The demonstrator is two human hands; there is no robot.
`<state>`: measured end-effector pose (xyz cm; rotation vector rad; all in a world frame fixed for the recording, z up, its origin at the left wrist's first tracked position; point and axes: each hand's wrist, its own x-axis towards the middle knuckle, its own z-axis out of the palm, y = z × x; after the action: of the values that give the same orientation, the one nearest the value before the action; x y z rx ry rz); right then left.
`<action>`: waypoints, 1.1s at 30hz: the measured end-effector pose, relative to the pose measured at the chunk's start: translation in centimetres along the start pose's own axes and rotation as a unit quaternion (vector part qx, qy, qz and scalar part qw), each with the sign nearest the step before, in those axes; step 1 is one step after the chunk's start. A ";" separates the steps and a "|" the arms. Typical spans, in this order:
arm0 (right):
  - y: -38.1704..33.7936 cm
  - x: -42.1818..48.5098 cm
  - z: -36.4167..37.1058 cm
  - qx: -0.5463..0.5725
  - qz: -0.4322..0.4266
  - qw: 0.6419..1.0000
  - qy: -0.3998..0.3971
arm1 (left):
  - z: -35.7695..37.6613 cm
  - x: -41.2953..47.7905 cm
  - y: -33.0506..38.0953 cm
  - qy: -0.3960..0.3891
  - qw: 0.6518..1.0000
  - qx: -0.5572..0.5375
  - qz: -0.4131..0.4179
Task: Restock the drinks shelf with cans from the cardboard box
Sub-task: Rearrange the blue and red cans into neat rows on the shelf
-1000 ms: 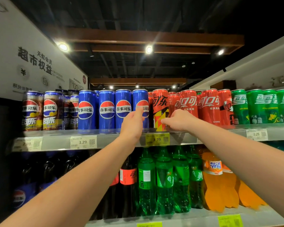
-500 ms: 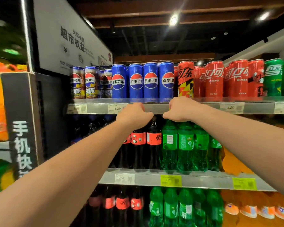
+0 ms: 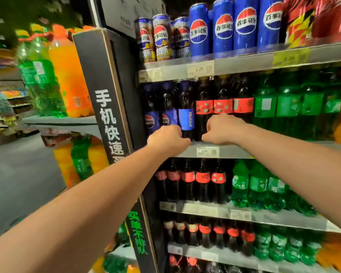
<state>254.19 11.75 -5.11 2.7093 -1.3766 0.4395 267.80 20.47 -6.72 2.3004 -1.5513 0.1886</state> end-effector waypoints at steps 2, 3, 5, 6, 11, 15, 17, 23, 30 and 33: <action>-1.6 -1.2 2.4 0.012 0.009 0.999 -0.028 | 1.4 -1.6 -2.3 -0.014 1.000 0.003 -0.006; -2.4 -1.8 3.6 0.009 0.011 0.999 -0.041 | 2.2 -2.5 -3.3 -0.018 1.000 0.008 -0.008; -3.7 -3.0 6.1 0.003 0.007 0.998 -0.061 | 3.7 -4.0 -5.1 -0.032 0.999 0.014 -0.016; -4.3 -3.6 7.3 0.005 0.008 0.997 -0.076 | 4.6 -4.7 -5.9 -0.045 0.999 0.011 -0.020; -5.9 -6.2 12.9 0.007 0.010 0.990 -0.138 | 9.3 -7.4 -9.2 -0.101 0.995 0.014 -0.014; -6.6 -7.9 17.1 -0.001 0.001 0.982 -0.189 | 13.4 -8.8 -10.7 -0.133 0.991 0.002 -0.011; -6.6 -8.4 19.1 0.000 0.004 0.978 -0.210 | 15.8 -9.4 -11.1 -0.156 0.988 -0.001 -0.015; -4.9 -8.0 25.3 -0.002 -0.016 0.964 -0.265 | 22.8 -9.8 -11.4 -0.208 0.978 -0.006 -0.028; -1.7 -6.8 32.4 0.022 -0.026 0.946 -0.322 | 30.1 -8.7 -10.8 -0.242 0.970 0.007 -0.026; -0.7 -6.7 35.8 0.025 -0.031 0.942 -0.334 | 33.8 -8.8 -11.1 -0.262 0.964 0.008 -0.030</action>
<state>258.92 10.61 -41.25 3.0720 -1.3862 -0.5154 271.57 19.53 -43.14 2.5371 -1.7070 -0.4643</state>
